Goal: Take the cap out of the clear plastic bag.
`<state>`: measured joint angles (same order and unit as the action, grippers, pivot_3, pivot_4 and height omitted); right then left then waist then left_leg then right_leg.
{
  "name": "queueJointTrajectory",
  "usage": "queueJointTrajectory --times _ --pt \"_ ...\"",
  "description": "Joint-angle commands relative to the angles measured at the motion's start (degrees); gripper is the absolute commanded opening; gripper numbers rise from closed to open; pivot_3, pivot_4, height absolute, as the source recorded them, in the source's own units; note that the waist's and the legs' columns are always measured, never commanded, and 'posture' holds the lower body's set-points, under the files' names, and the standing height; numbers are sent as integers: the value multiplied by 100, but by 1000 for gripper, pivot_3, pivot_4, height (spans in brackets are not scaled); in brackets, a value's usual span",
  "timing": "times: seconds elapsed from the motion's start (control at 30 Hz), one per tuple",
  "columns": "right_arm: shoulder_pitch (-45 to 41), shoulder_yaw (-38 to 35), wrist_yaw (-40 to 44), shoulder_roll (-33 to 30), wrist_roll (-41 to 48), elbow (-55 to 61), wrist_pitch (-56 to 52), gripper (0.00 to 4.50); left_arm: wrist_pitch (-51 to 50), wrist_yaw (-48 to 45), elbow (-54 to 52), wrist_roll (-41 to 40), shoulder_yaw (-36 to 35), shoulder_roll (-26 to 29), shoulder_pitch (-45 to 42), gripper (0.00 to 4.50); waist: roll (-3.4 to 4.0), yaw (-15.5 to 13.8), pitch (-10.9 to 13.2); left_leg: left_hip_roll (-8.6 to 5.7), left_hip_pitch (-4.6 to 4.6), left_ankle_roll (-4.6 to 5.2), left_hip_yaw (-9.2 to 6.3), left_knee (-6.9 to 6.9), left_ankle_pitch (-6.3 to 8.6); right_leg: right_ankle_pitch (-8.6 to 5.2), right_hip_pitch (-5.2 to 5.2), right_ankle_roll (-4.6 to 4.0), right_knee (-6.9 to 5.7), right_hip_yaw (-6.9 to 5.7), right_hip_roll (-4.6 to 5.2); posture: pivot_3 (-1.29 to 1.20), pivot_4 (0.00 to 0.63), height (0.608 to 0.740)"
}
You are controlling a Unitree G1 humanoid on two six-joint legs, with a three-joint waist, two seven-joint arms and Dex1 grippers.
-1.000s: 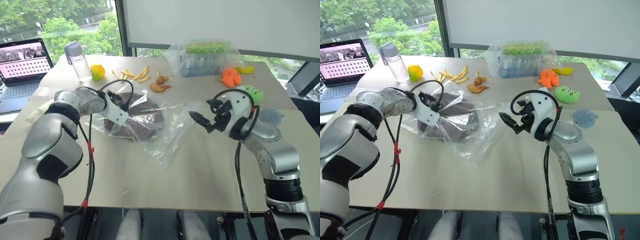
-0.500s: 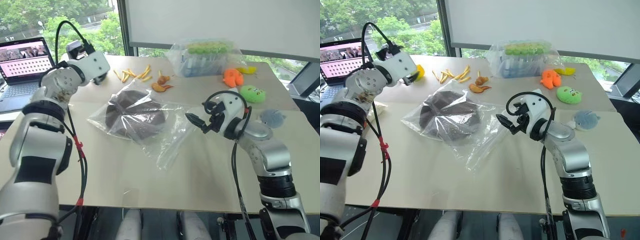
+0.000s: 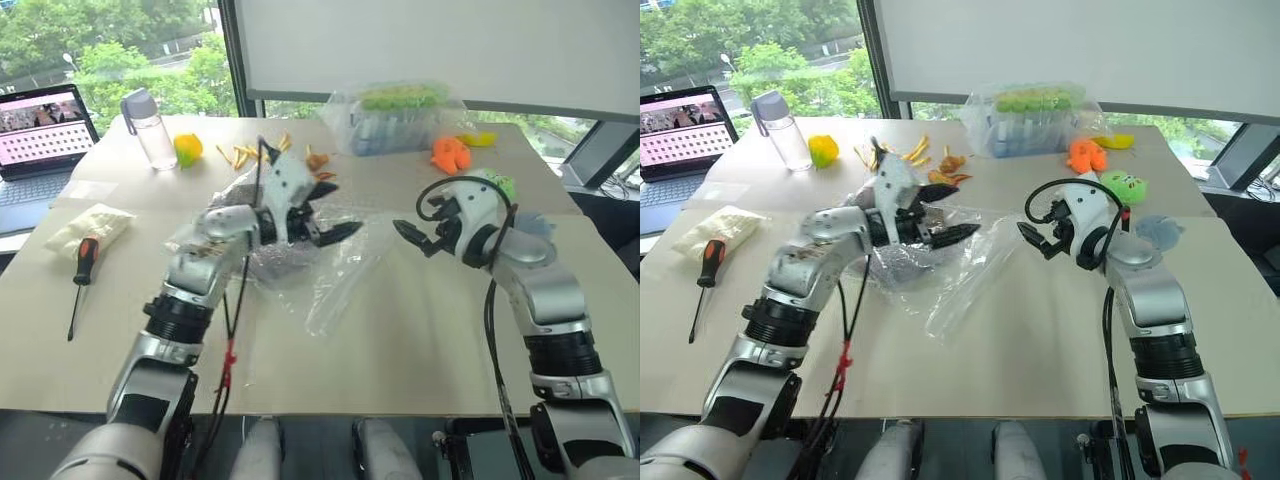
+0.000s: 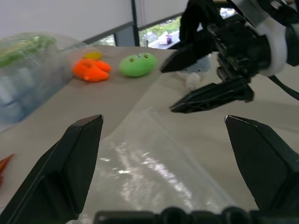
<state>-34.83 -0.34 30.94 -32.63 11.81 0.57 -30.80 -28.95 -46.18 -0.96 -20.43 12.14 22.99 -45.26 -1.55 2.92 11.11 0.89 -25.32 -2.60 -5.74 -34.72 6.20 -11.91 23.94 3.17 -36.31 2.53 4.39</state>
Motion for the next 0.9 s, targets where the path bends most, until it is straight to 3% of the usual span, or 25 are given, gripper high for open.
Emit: queueJointTrajectory --times 0.03,0.37,0.7,0.9 --pt "78 -298 -143 -113 -59 342 65 4500 -746 -212 -839 -95 360 178 183 4489 6 7 -3 0 4 0 3 2 0 -3 -2 -4 -1 3 0 0 150 740" --pt "777 -620 -501 -98 11 1175 -353 4500 -1323 -372 -1403 301 1167 470 402 4489 7 -43 -3 0 0 0 6 -1 0 -27 3 -41 -3 4 1 0 150 740" --pt "850 -645 -629 -65 26 1369 -519 4500 -764 -138 -696 1509 1721 607 414 4489 6 -43 -3 1 -2 0 9 3 0 -31 8 -45 -2 5 1 0 150 740" --pt "813 -596 -674 -11 34 1399 -534 4500 -624 -326 -532 1826 1986 609 590 4489 7 -49 -3 0 -10 0 10 0 0 -28 9 -41 7 5 3 0 150 740"
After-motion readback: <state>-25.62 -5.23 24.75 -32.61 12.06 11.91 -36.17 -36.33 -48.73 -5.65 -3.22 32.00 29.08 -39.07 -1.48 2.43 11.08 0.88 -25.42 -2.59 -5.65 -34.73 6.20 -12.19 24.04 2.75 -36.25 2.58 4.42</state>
